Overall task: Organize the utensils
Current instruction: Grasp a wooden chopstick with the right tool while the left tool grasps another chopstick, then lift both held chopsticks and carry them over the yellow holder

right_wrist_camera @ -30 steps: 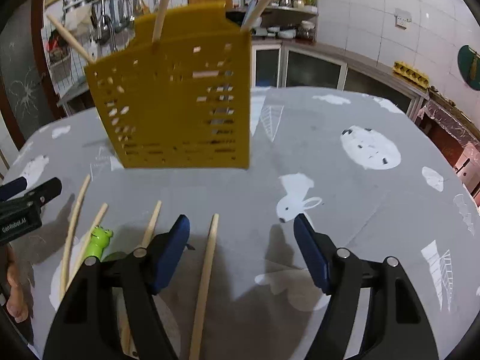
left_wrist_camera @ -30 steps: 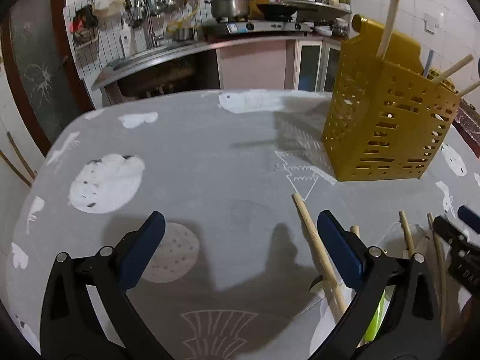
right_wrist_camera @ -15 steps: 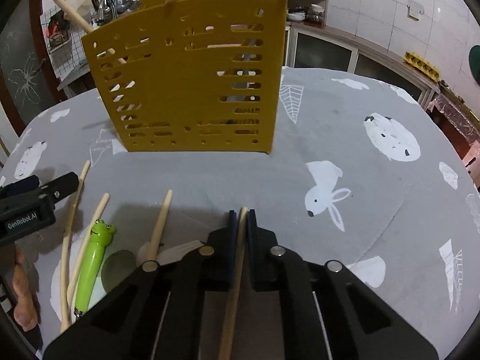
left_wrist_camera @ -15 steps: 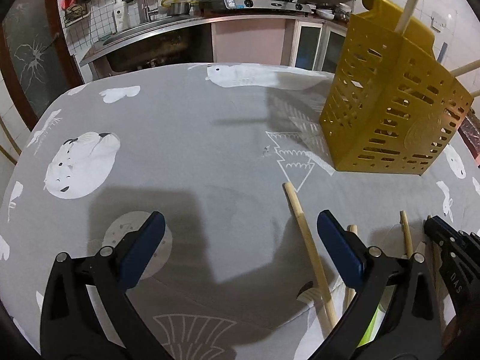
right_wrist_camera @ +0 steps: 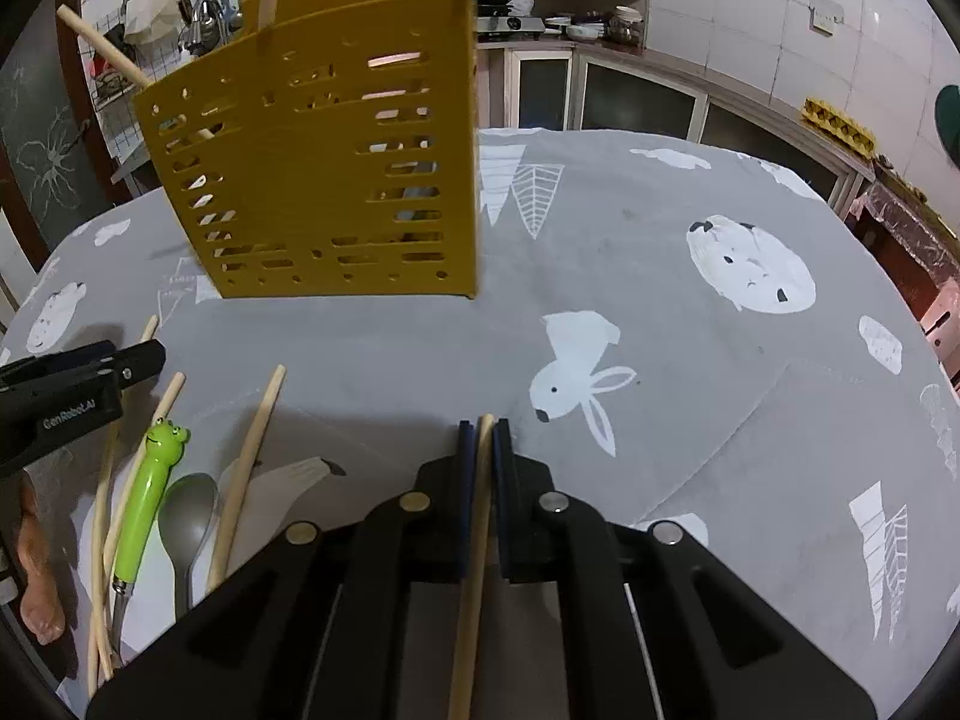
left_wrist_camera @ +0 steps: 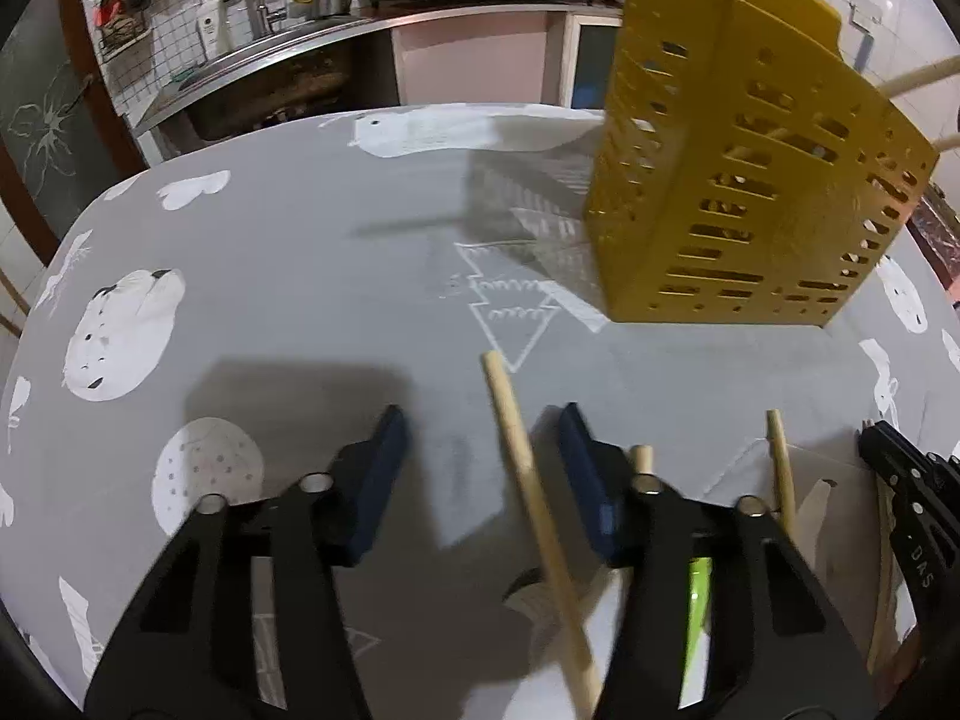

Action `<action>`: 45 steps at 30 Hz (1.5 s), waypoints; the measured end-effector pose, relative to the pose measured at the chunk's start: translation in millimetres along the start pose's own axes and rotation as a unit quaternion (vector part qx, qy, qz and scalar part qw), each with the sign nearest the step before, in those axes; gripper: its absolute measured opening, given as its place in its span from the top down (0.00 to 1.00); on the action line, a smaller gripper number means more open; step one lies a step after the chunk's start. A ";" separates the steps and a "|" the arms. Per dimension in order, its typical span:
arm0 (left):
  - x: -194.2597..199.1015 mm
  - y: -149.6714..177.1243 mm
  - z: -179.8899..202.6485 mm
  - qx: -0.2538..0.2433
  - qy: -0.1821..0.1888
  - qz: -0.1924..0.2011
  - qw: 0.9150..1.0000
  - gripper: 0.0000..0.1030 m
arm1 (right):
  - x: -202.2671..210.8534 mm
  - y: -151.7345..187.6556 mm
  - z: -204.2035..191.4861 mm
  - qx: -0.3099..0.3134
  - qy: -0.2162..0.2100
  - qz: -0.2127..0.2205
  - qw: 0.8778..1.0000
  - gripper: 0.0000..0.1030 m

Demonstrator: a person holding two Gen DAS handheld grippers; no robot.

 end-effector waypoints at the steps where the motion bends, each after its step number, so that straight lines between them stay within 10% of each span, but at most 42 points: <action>1: -0.1 0.0 2.5 -0.001 0.003 -0.002 1.000 0.63 | -1.0 -0.5 0.5 -0.001 0.000 -0.001 1.000 0.94; 10: -2.2 -3.8 6.0 -0.006 0.008 -0.018 1.000 0.95 | -5.8 -5.6 2.5 -0.017 -0.010 -0.005 1.000 0.94; 45: 168.5 13.4 5.8 -0.041 0.039 0.209 0.976 0.96 | 142.6 -33.0 23.7 -0.019 -0.043 0.203 0.978 0.94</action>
Point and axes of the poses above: each gripper's, at about its wrist camera, not at the fingertips, and x roughly against the way its jaws point, z to its right, y to its underside, the point moved 8 cm from there along -x, roughly the way its jaws point, and after that the axes turned 6 degrees about y, right-handed, at the moved point
